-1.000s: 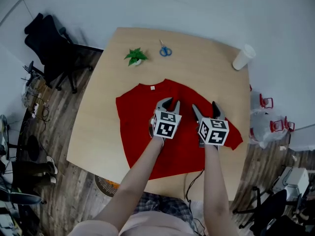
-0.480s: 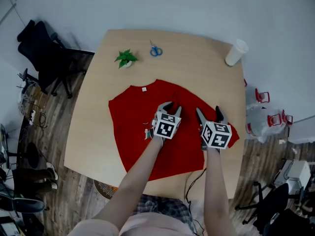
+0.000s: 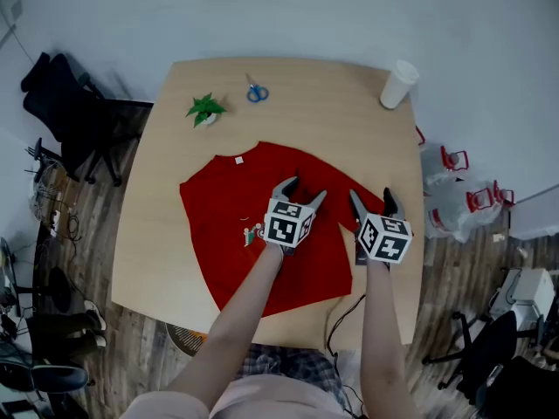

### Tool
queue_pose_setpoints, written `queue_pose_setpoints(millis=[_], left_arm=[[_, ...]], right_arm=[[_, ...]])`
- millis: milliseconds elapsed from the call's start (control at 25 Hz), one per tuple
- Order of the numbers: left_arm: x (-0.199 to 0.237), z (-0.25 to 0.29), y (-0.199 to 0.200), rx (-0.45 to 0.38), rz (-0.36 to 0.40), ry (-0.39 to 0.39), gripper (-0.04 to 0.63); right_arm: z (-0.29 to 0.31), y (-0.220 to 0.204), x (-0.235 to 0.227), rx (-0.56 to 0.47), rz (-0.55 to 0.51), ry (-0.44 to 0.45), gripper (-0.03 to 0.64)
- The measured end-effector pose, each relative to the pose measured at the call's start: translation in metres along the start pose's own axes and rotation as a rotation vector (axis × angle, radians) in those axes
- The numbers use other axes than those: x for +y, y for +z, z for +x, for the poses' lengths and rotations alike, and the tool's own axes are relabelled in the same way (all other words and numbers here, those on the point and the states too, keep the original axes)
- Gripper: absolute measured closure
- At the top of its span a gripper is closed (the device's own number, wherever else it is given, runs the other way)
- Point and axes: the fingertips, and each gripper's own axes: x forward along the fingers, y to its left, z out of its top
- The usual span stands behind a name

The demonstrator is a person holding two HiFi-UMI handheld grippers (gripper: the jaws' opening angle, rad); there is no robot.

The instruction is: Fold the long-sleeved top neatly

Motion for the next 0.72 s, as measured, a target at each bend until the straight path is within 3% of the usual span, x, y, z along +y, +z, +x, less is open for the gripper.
queue_pose_setpoints(millis=[360,720], left_arm=[[-0.067,0.014,0.031,-0.038,0.052,-0.089,0.267],[-0.155,0.043,0.005,0.023,0.087,-0.222,0.238]], right_arm=[[-0.052,-0.011,-0.069,-0.006,0.051,-0.131,0.238],[-0.112,-0.061,-0.131,0.034,0.141,-0.259,0.258]])
